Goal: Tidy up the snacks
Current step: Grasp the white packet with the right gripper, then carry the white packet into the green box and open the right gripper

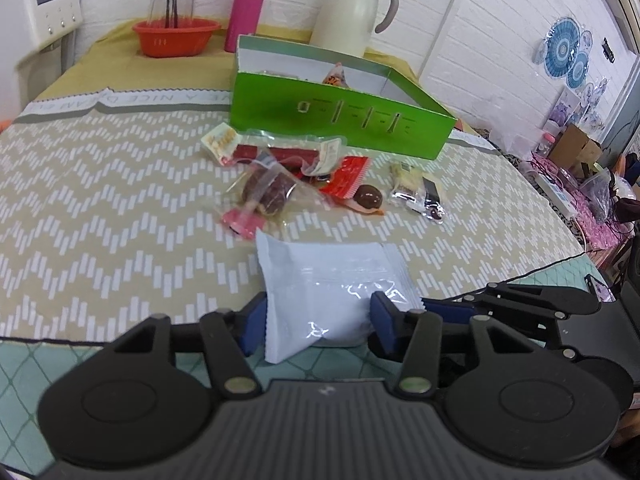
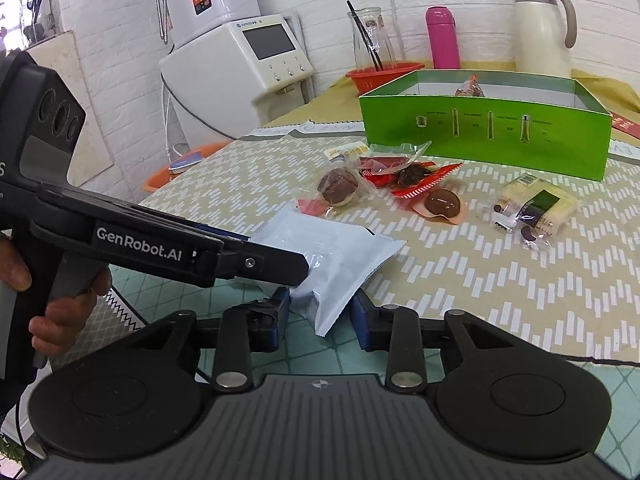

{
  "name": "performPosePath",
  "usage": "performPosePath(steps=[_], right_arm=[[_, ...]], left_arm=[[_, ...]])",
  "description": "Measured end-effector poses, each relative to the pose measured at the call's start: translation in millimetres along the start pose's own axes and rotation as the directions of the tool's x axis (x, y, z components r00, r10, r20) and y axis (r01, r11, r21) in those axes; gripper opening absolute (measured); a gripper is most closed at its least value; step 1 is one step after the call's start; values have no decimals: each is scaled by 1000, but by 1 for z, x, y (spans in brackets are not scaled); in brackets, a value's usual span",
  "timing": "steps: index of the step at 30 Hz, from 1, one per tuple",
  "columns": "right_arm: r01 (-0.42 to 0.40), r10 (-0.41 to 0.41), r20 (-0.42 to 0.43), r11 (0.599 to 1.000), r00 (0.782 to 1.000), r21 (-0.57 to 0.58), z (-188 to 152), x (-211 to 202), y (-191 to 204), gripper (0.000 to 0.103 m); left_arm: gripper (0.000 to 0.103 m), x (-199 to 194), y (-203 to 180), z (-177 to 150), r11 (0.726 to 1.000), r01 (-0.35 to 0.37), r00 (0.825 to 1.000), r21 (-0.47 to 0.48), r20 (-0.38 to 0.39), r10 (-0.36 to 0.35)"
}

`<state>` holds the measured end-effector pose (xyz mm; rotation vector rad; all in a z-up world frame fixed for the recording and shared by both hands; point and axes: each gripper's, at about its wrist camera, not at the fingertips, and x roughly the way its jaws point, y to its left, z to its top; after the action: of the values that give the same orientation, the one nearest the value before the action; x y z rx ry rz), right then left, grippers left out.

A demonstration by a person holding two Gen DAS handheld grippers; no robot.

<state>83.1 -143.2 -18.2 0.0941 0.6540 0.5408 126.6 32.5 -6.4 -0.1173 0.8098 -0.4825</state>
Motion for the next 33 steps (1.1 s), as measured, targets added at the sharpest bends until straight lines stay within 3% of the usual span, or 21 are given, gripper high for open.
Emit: performPosePath(steps=[3,7,20,27,33], right_arm=[[-6,6,4,1000,1000,4,0,0,-2,56],[6,-5,16,1000,1000,-28,0,-10,4,43],[100,-93,211,995,973,-21,45,-50,-25,40],[176,-171,293,984,940,9,74,-47,-59,40],[212,-211,311,977,927,32,93,-31,-96,40]], left_arm=[[41,-2,-6,0,1000,1,1000,7,0,-1],[31,-10,-26,2,997,-28,999,70,35,25],[31,-14,-67,63,989,23,982,147,184,-50],[30,19,-78,109,989,69,966,134,238,-99],[30,61,-80,147,989,92,967,119,224,-117]])
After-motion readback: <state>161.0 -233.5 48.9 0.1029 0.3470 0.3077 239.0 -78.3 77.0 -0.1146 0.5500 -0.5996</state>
